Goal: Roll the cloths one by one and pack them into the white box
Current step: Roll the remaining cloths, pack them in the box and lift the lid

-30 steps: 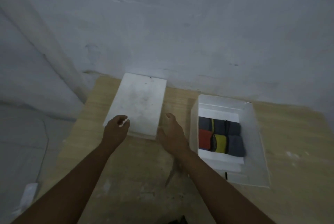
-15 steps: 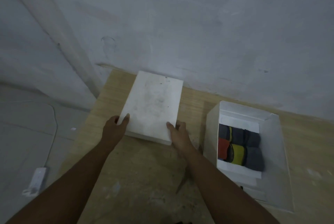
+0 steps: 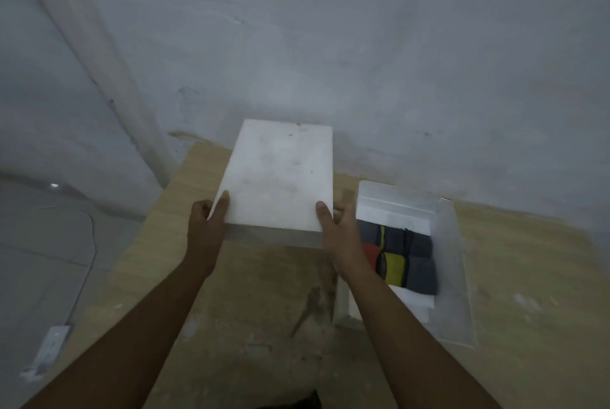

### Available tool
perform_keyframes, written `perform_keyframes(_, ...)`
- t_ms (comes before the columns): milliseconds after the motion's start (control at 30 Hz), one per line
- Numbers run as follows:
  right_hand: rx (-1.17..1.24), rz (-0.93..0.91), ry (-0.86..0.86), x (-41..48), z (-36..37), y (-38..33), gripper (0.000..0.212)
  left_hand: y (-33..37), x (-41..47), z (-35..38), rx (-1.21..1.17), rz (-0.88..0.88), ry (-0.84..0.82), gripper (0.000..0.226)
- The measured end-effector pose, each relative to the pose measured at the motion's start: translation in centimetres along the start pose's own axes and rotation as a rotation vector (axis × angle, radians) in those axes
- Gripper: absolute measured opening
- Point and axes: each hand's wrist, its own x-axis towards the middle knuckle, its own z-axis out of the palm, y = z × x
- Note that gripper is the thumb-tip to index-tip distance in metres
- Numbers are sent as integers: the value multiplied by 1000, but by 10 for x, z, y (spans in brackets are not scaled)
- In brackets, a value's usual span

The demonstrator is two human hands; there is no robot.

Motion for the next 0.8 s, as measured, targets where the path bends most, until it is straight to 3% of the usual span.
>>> perform_keyframes(133, 36, -47, 34, -26, -56, 0, 38, 20, -45, 29, -119, 72, -88, 25)
perform_keyframes(300, 7, -116, 106, -49, -133, 11, 44, 23, -99, 71, -56, 125, -364, 39)
perform_keyframes(500, -153, -164, 144, -73, -205, 46, 49, 15, -152, 118, 96, 189, -518, 44)
perform_keyframes(800, -253, -121, 101, -89, -242, 92, 51, -15, -190, 133, 280, 182, -553, 53)
